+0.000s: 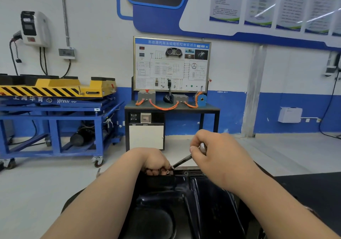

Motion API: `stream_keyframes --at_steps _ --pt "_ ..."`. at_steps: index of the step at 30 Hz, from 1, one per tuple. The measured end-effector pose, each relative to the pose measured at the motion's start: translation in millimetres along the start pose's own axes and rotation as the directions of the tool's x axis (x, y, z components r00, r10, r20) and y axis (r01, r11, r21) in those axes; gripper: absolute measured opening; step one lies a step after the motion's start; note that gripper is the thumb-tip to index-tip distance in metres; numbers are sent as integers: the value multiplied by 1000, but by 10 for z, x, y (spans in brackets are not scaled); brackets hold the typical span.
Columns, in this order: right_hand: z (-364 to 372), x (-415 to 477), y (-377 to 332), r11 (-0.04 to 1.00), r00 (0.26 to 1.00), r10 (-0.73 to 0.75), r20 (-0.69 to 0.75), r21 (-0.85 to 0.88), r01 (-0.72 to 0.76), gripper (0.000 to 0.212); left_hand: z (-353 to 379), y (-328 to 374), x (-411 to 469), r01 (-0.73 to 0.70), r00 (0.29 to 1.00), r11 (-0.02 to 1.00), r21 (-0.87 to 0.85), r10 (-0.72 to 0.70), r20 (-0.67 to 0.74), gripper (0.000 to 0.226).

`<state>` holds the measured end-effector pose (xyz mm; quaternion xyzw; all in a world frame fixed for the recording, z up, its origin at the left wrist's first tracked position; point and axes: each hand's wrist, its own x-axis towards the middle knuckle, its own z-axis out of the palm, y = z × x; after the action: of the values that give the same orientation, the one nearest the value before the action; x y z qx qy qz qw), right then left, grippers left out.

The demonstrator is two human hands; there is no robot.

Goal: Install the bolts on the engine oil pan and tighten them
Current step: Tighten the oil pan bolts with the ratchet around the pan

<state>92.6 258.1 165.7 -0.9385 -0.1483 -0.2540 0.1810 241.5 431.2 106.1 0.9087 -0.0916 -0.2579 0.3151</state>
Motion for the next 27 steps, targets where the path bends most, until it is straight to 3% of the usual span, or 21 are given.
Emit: stream_keyframes --at_steps 10,15,19,23,27 --pt "37 24 -55 999 999 -15 38 -32 17 11 6 9 -25 28 999 995 98 -24 -38 30" --pt "-58 103 -274 968 958 -172 229 -140 207 9 39 72 -163 37 996 975 221 -17 -91 23" --pt "-64 125 -396 957 923 -225 311 -109 270 19 58 91 -201 -14 994 958 286 43 -97 22" --pt "-1 77 -418 939 933 -261 246 -157 305 27 59 72 -165 -65 987 917 394 118 -113 11" --pt "70 38 -416 897 950 -267 160 -319 306 20 64 64 -163 -47 984 911 410 112 -137 25"
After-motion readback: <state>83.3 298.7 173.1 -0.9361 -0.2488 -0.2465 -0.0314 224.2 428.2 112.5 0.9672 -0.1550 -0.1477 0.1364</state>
